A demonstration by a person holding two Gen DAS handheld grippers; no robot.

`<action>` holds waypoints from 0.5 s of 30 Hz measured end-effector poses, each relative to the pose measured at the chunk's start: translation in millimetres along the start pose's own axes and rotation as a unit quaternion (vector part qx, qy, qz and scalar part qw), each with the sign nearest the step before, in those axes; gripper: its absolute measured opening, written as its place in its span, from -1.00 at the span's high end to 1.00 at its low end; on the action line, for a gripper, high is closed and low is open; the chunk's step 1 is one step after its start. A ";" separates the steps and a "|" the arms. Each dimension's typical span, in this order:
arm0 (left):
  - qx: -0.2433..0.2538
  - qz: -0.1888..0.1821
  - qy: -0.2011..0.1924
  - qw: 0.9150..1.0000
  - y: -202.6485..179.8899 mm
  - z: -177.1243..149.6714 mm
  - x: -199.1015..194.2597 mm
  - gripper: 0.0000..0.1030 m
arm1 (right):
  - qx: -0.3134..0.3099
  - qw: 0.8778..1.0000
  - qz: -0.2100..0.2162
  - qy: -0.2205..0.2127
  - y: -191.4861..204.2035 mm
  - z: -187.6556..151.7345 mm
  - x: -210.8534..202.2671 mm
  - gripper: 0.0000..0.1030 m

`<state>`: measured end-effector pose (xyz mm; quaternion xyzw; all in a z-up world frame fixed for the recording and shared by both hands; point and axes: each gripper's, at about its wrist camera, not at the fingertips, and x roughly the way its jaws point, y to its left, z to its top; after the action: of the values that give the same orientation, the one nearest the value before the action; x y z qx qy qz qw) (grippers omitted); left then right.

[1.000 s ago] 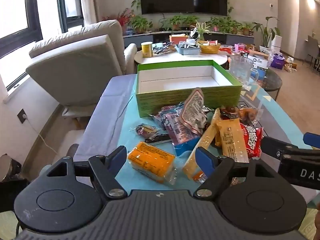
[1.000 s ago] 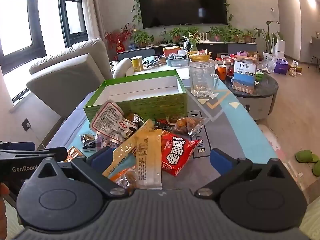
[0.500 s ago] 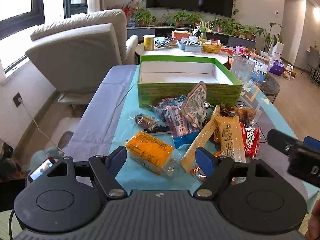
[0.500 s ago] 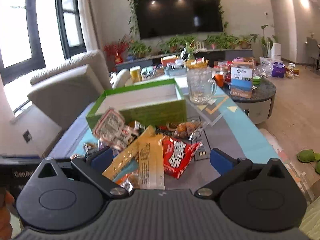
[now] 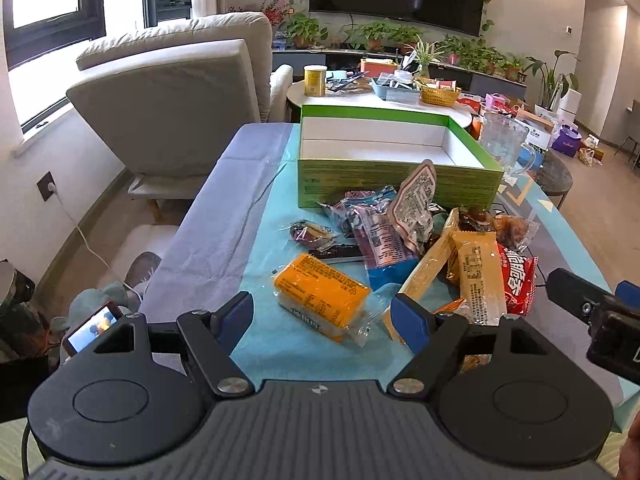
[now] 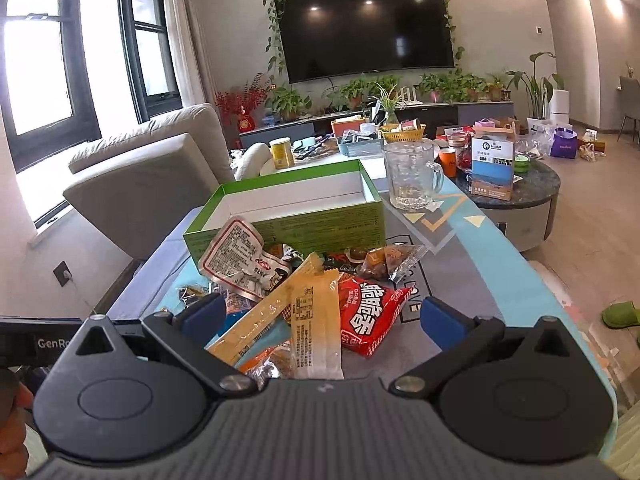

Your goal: Organize snacks

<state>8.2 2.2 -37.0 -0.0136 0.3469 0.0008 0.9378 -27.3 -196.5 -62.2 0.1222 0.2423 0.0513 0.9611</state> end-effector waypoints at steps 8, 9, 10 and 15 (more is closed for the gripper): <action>0.003 0.002 -0.001 1.000 -0.8 -1.6 -2.0 -0.44 | -0.001 1.000 0.002 0.001 0.3 -2.0 -3.5 -0.23; 0.005 0.002 -0.002 1.000 -1.3 -1.8 -2.5 -0.44 | -0.001 1.000 0.002 0.001 0.3 -2.3 -3.8 -0.23; 0.006 0.002 -0.003 1.000 -1.8 -1.9 -2.8 -0.44 | -0.001 1.000 0.002 0.001 0.3 -2.4 -3.7 -0.23; 0.005 0.002 0.000 1.000 0.0 -0.9 -1.3 -0.44 | 0.001 1.000 0.002 0.003 0.8 -3.8 -3.1 -0.23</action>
<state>6.7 2.1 -36.8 -0.0077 0.3468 0.0010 0.9379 -31.9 -195.4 -63.9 0.1235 0.2448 0.0533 0.9602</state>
